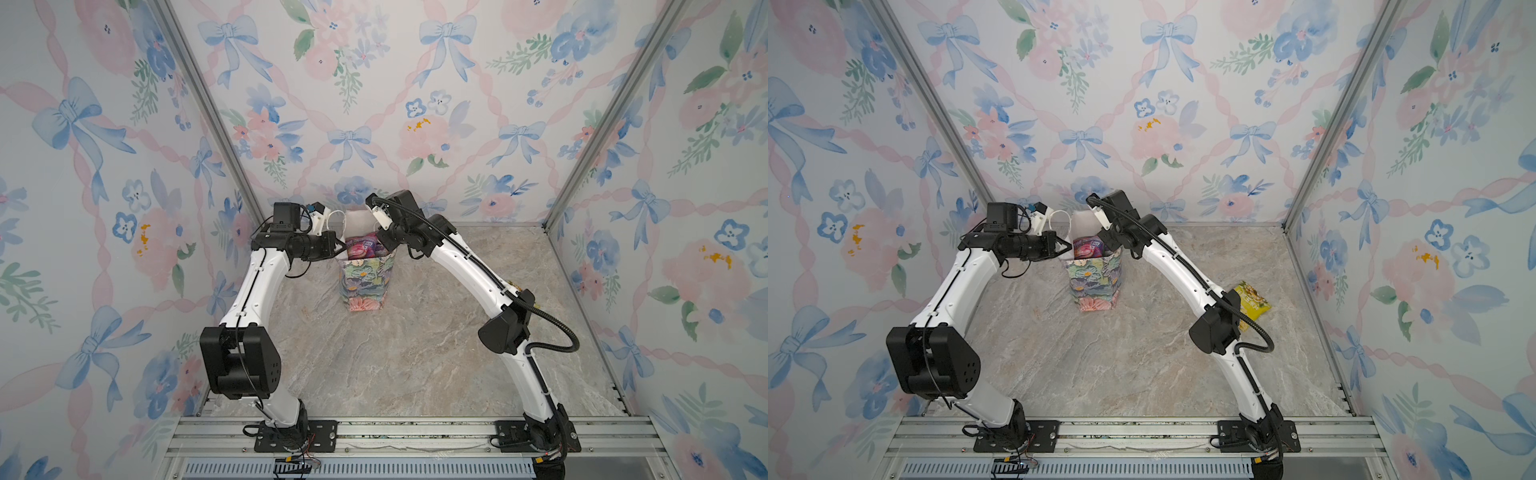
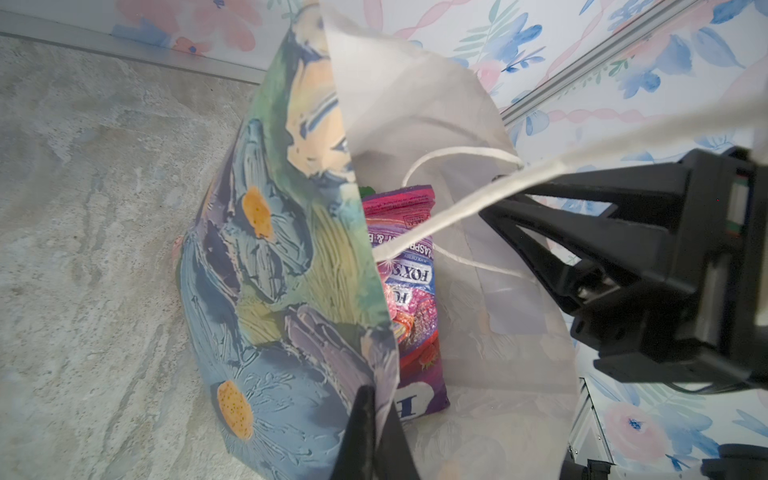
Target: Place the snacks into the paper bag
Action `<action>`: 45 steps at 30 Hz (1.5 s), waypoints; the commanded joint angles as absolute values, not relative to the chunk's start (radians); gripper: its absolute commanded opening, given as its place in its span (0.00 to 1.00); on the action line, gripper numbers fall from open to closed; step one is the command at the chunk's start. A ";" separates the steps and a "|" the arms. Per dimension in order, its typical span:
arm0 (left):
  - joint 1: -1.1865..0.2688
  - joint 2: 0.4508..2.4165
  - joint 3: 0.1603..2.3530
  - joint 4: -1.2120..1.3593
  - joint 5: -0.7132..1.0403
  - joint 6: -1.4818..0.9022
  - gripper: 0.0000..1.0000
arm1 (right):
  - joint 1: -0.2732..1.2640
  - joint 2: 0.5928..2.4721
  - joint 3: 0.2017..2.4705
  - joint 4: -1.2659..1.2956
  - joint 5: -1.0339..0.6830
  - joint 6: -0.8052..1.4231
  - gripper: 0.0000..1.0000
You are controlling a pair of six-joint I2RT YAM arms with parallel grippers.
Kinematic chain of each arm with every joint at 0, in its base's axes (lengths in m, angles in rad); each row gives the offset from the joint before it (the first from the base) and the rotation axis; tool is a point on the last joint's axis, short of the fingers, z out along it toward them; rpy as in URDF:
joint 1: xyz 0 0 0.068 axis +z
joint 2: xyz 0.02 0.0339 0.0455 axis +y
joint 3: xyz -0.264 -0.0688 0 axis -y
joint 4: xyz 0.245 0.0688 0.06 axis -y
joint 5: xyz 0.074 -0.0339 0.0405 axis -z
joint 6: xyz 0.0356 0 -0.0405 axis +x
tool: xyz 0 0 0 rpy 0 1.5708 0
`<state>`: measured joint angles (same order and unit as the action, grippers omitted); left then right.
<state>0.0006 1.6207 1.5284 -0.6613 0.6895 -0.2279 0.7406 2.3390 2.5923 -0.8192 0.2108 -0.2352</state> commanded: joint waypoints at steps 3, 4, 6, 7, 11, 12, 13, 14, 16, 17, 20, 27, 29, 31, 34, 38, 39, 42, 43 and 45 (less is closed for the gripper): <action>0.004 1.625 1.550 -0.650 0.762 -0.210 0.00 | 0.743 2.342 2.634 -0.803 0.234 -0.245 0.04; 0.006 1.627 1.550 -0.650 0.763 -0.210 0.00 | 0.743 2.336 2.633 -0.802 0.229 -0.244 0.00; 0.007 1.627 1.550 -0.650 0.763 -0.210 0.00 | 0.744 2.321 2.630 -0.801 0.216 -0.236 0.00; 0.006 1.628 1.550 -0.650 0.762 -0.210 0.00 | 0.743 2.312 2.624 -0.799 0.207 -0.231 0.00; 0.009 1.627 1.548 -0.651 0.763 -0.210 0.00 | 0.744 2.244 2.563 -0.767 0.161 -0.205 0.00; 0.010 1.627 1.548 -0.650 0.762 -0.210 0.00 | 0.743 2.227 2.545 -0.757 0.148 -0.200 0.00; 0.009 1.627 1.547 -0.650 0.763 -0.210 0.00 | 0.742 2.212 2.531 -0.751 0.141 -0.199 0.00; 0.010 1.627 1.545 -0.650 0.763 -0.210 0.00 | 0.741 2.198 2.521 -0.747 0.139 -0.194 0.00; 0.011 1.629 1.546 -0.650 0.764 -0.210 0.00 | 0.737 2.183 2.516 -0.750 0.144 -0.188 0.05; 0.011 1.629 1.547 -0.650 0.766 -0.212 0.00 | 0.732 2.181 2.516 -0.754 0.147 -0.184 0.11; 0.011 1.630 1.551 -0.650 0.783 -0.213 0.00 | 0.716 2.200 2.542 -0.789 0.145 -0.183 0.22; 0.005 1.635 1.555 -0.650 0.814 -0.212 0.00 | 0.684 2.247 2.585 -0.837 0.138 -0.192 0.34; 0.004 1.635 1.556 -0.650 0.821 -0.210 0.00 | 0.678 2.255 2.585 -0.840 0.138 -0.196 0.38; 0.003 1.637 1.558 -0.650 0.819 -0.210 0.00 | 0.675 2.264 2.586 -0.843 0.138 -0.205 0.38; 0.003 1.641 1.558 -0.650 0.822 -0.212 0.00 | 0.675 2.278 2.594 -0.848 0.131 -0.210 0.37; 0.003 1.644 1.559 -0.650 0.821 -0.213 0.00 | 0.675 2.293 2.599 -0.844 0.119 -0.209 0.36; 0.003 1.645 1.560 -0.650 0.821 -0.213 0.00 | 0.675 2.298 2.602 -0.844 0.117 -0.209 0.36; 0.004 1.647 1.561 -0.650 0.823 -0.213 0.00 | 0.675 2.315 2.617 -0.845 0.118 -0.208 0.35; 0.004 1.647 1.561 -0.650 0.824 -0.213 0.00 | 0.675 2.320 2.621 -0.845 0.117 -0.207 0.35; 0.003 1.648 1.561 -0.650 0.824 -0.214 0.00 | 0.675 2.332 2.624 -0.843 0.118 -0.206 0.34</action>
